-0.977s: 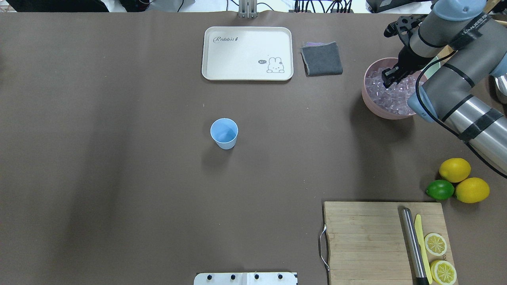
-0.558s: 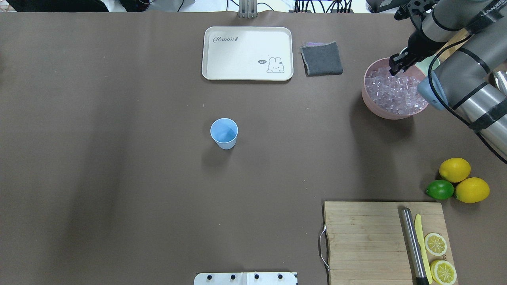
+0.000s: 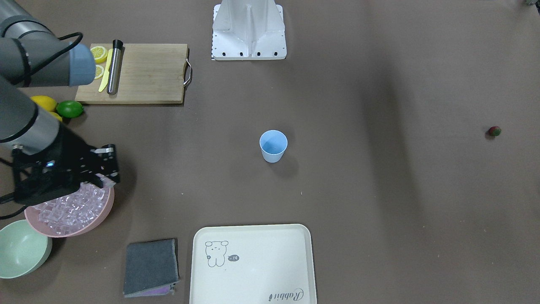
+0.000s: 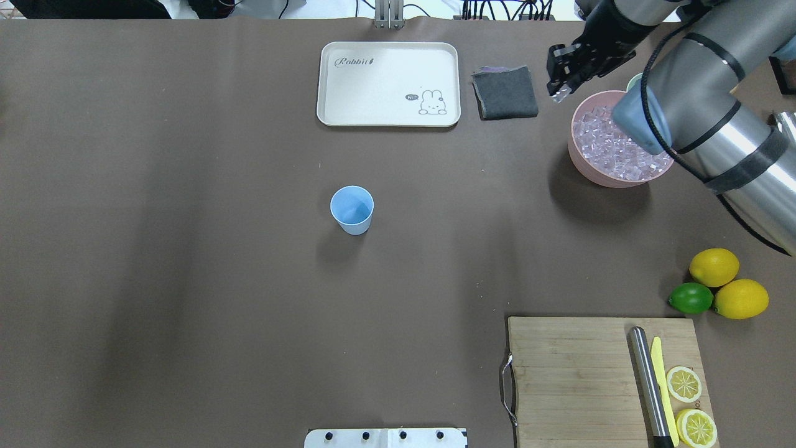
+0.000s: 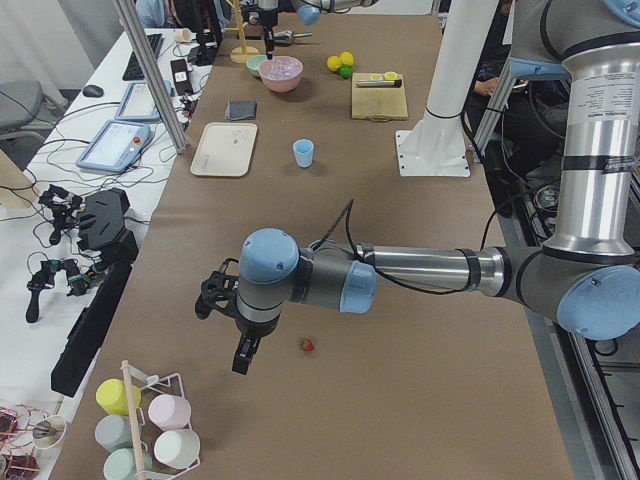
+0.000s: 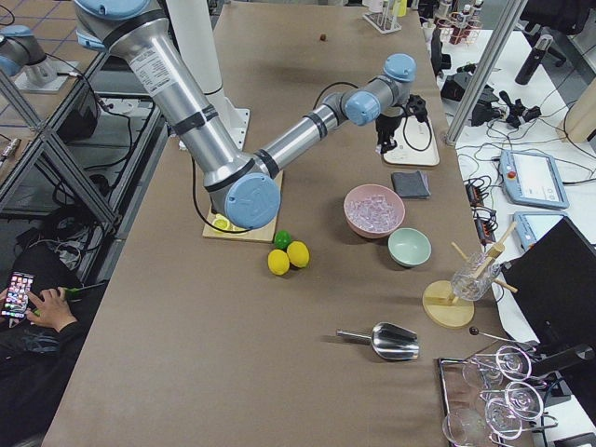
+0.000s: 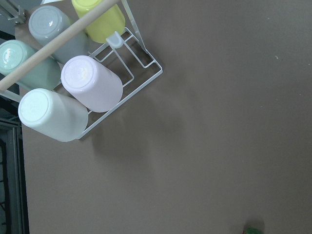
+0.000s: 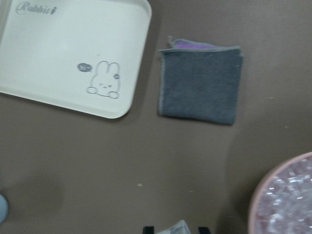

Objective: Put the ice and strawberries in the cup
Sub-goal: 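Carry the ice cube with the right gripper over the light-blue cup, then open the right gripper to drop the ice into the cup, then move the right gripper back over the pink ice bowl, then lower the right gripper into the ice and grasp another cube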

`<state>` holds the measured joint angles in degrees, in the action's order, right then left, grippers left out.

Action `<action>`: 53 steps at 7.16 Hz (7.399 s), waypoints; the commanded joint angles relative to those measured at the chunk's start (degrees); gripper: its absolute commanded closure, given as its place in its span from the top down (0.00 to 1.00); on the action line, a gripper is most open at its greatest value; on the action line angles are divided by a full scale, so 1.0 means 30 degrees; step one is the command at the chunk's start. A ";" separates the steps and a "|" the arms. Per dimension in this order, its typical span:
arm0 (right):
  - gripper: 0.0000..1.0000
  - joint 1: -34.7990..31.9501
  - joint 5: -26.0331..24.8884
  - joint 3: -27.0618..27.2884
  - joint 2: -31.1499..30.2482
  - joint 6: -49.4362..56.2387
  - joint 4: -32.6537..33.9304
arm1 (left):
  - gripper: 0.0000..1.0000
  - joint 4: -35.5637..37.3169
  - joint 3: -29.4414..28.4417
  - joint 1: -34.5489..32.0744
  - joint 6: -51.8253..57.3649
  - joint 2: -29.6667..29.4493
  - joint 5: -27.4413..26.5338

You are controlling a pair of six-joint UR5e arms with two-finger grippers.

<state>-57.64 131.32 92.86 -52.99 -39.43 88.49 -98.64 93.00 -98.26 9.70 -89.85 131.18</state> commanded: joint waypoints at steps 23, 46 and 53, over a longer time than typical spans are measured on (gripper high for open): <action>0.94 -0.1613 -0.3810 -0.0036 -0.2667 0.9900 0.2055 | 0.98 -0.0344 -0.0180 0.0000 -0.0011 -0.0079 0.0102; 0.58 0.0257 -0.5685 -0.0218 -0.4809 1.2292 0.4018 | 0.98 -0.0285 -0.0210 0.0000 -0.0011 -0.0255 0.0102; 0.57 0.0578 -0.5717 -0.0453 -0.4838 1.2029 0.3988 | 0.98 -0.0285 -0.0239 0.0030 -0.0010 -0.0284 0.0102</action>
<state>-56.24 114.17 91.66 -67.49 -3.16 100.46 -99.49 92.36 -98.20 9.74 -90.64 131.49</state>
